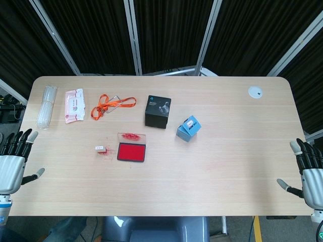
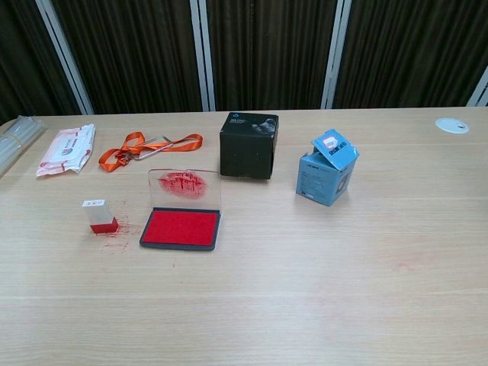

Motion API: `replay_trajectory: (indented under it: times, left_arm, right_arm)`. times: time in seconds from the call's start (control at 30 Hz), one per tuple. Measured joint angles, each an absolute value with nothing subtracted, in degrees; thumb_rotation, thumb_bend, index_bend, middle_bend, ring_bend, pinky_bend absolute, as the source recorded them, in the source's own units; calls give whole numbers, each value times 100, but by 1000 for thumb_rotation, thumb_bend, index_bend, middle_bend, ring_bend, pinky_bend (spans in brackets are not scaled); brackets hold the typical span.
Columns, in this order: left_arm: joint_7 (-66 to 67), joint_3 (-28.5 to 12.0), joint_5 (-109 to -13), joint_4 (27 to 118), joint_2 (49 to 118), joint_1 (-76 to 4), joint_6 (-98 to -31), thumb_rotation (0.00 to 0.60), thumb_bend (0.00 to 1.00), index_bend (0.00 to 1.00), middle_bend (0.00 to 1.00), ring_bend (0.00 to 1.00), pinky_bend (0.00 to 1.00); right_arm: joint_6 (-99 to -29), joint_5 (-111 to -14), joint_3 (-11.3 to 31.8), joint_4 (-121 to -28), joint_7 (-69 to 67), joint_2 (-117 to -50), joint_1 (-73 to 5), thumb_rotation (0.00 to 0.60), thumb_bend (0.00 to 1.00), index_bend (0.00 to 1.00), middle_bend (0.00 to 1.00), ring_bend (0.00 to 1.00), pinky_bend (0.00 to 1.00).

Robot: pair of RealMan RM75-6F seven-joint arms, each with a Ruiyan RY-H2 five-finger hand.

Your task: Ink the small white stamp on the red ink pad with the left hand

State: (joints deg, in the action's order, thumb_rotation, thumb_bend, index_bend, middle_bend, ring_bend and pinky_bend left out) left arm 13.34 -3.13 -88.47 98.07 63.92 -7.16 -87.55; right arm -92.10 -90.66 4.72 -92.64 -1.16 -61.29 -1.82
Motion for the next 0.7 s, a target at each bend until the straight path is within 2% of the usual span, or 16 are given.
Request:
replay_trajectory:
  times: [0.13,0.2,0.27,0.33,0.37,0.47,0.7]
  left_arm:
    - [1319,-317,-8851,9805,6383,-708,-8771,600,0,0,0,0,1]
    - [1310,-317,-8854,9791,6381,-706,-8775,600,6,0,0,12,101]
    - [1277,-321,-8861,9765,6384,-711,-8773,600,24,0,0,139,409]
    - [1255,-348,-8883,9701,6418,-734,-8783,600,59,0,0,313,623]
    - [1253,-363,-8899,9655,6449,-751,-8786,600,82,0,0,399,696]
    - [1294,-417,-8924,9471,6627,-869,-8705,600,129,0,0,522,768]
    - [1820,-647,-8260,9206,7212,-1382,-7677,600,186,0,0,615,818]
  right_arm:
    - [-9217,-9082,465,-9242,-123,-6134,-182,600,0,0,0,0,0]
    - [-9216,-9082,460,-9234,-128,-6136,-180,600,0,0,0,0,0]
    - [-9202,-9078,450,-9234,-133,-6130,-178,600,0,0,0,0,0]
    - [-9202,-9067,454,-9247,-158,-6116,-177,600,0,0,0,0,0]
    - [-9207,-9061,460,-9255,-175,-6111,-176,600,0,0,0,0,0]
    - [-9210,-9010,491,-9261,-229,-6094,-178,600,0,0,0,0,0]
    - [-8996,-8822,525,-9126,-265,-6126,-247,600,0,0,0,0,0]
